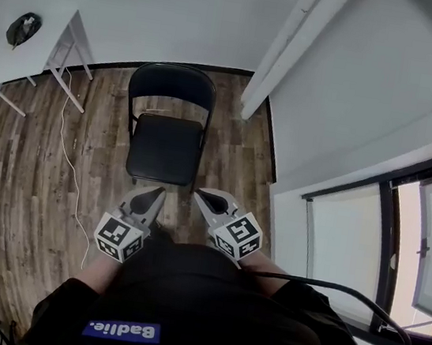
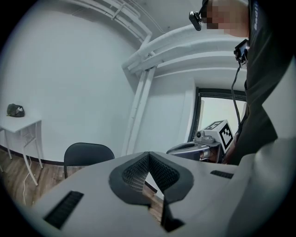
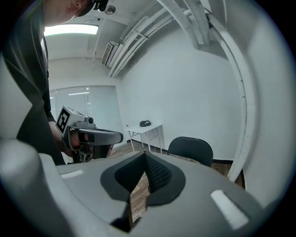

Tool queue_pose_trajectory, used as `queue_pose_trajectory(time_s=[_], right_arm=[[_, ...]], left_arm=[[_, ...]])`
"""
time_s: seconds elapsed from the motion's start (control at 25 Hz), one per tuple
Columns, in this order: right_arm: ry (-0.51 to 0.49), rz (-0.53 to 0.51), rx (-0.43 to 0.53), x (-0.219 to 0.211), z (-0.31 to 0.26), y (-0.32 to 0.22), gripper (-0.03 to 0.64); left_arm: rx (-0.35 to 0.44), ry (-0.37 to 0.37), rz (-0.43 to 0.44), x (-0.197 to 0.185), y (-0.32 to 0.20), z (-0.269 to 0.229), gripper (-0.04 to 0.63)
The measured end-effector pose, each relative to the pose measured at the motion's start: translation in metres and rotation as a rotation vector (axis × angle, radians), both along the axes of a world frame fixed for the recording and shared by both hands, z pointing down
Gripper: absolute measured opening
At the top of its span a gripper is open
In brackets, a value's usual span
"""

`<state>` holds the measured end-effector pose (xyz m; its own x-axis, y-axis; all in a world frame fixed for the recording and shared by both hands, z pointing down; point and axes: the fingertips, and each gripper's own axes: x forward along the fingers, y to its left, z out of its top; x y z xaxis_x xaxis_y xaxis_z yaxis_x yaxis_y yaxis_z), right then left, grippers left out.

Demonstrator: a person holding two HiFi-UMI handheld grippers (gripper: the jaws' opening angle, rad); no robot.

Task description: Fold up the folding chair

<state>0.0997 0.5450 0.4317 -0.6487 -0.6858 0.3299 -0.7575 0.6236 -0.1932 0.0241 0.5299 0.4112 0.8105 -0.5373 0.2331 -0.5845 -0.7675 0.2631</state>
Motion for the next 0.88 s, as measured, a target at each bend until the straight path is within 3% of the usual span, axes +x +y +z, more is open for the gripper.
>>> queue_pose_trajectory(time_s=[0.4,0.6,0.88], right_arm=[[0.031,0.041,-0.004,-0.058,0.0,-0.116,0.001],[0.048,0.037,-0.018,-0.064,0.006,-0.152,0.0],[0.044,-0.05,-0.021,-0.067,0.018,-0.208,0.001]], left_arm=[[-0.027,0.028,0.016,-0.059,-0.117,0.017,0.003],[-0.059,0.049,-0.028,-0.077,-0.145,0.028,0.003],[-0.083,0.057,-0.141,-0.091,-0.18,0.044,0.003]])
